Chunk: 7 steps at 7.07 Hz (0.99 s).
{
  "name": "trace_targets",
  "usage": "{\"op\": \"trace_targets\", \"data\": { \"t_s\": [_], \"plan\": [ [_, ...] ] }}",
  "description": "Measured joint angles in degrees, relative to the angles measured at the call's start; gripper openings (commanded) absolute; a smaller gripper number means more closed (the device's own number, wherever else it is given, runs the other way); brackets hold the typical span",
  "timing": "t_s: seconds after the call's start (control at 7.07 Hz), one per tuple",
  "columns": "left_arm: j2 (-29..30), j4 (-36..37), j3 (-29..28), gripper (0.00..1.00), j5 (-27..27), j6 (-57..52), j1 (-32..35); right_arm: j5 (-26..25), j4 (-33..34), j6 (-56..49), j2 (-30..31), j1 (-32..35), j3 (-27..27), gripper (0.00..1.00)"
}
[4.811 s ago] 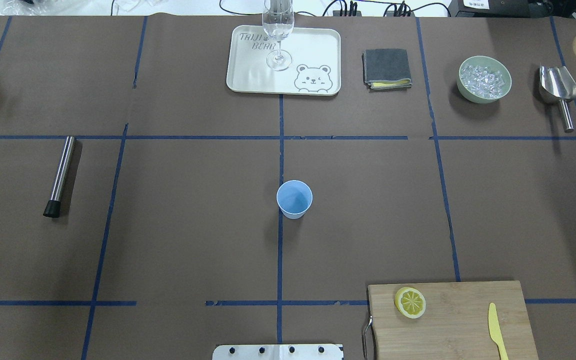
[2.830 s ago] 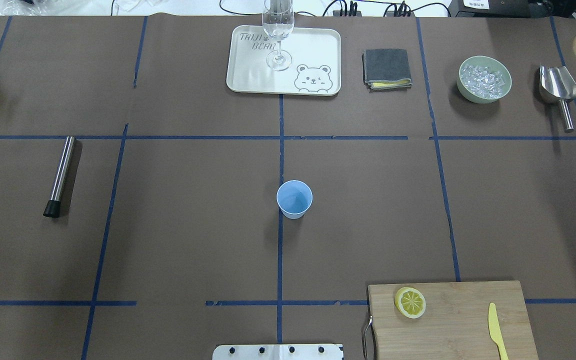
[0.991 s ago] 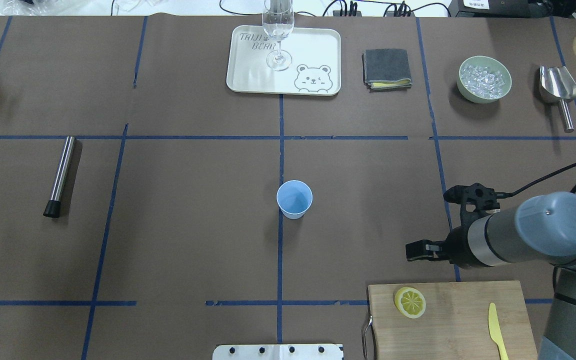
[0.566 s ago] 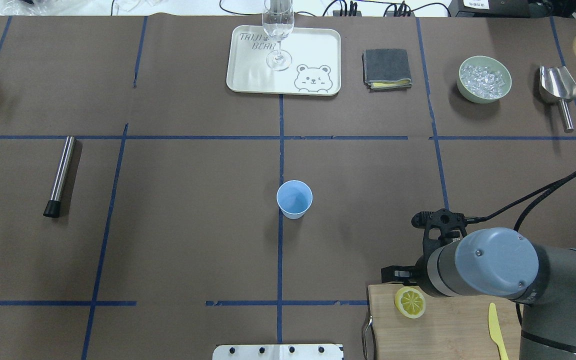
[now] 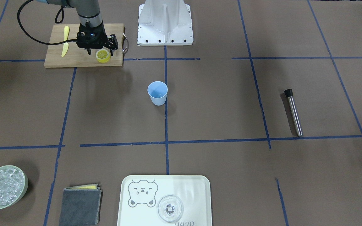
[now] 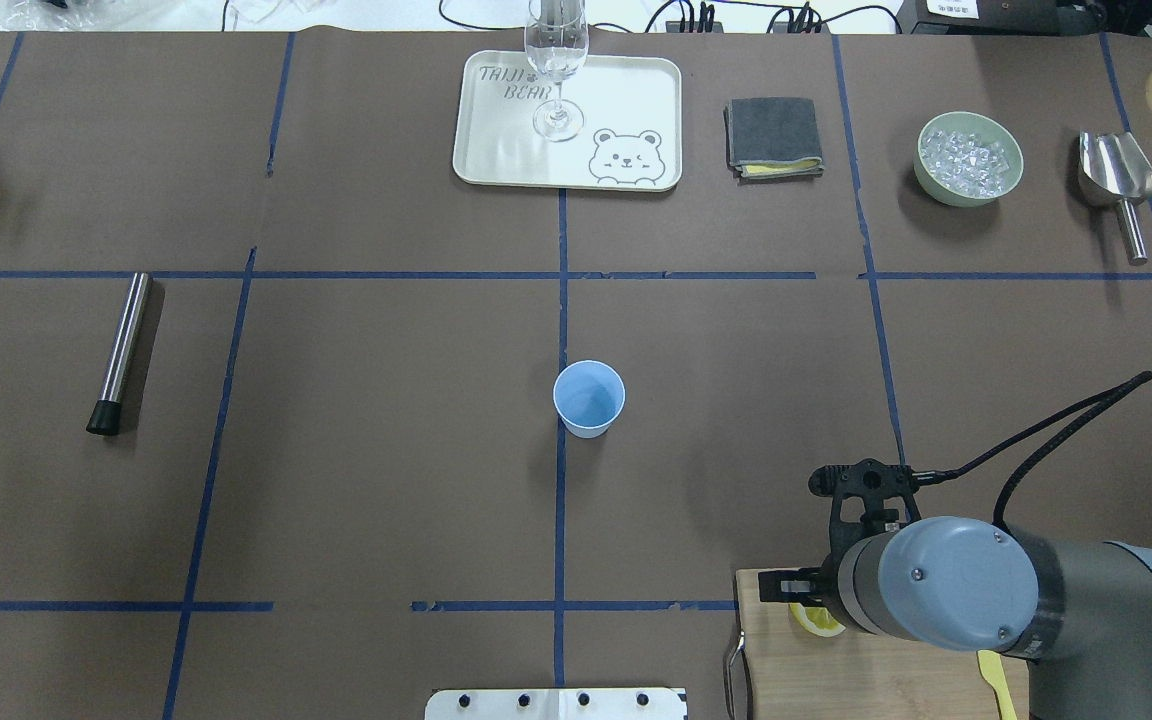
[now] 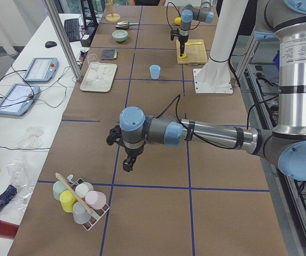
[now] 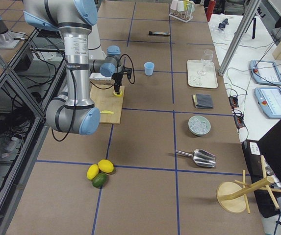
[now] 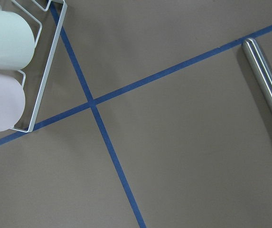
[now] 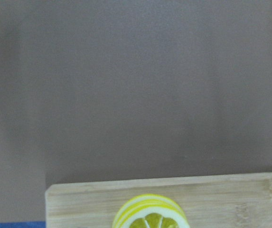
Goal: Squeeze lemon into cup
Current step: 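Move the right gripper down to the lemon slice on the cutting board, then grasp the lemon slice with the right gripper and lift it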
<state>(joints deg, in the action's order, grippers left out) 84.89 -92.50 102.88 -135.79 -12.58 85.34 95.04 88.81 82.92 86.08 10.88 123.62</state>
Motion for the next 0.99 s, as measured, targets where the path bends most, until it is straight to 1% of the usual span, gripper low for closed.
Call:
{"op": "trace_targets", "data": {
  "t_s": [0.28,0.42,0.57,0.71,0.85,0.99],
  "plan": [
    [0.01,-0.02,0.04,1.0,0.0,-0.05,0.0,0.01,-0.18,0.06,-0.05,-0.36,-1.83,1.0],
    [0.01,-0.01,0.04,1.0,0.0,-0.05,0.0,0.23,-0.31,0.1,-0.09,-0.39,-2.17,0.97],
    [0.01,-0.01,0.07,1.0,0.0,-0.02,0.0,0.51,-0.36,0.12,-0.11,-0.41,-2.26,0.91],
    [0.01,0.02,0.1,1.0,0.0,0.0,0.0,0.72,-0.38,0.11,-0.1,-0.41,-2.19,0.82],
    [0.01,0.03,0.12,1.0,0.0,0.0,0.0,0.8,-0.39,0.08,-0.04,-0.41,-2.12,0.76],
    [-0.01,0.03,0.13,1.0,0.0,0.01,0.0,0.83,-0.39,0.05,-0.02,-0.42,-2.15,0.62]
  ]
}}
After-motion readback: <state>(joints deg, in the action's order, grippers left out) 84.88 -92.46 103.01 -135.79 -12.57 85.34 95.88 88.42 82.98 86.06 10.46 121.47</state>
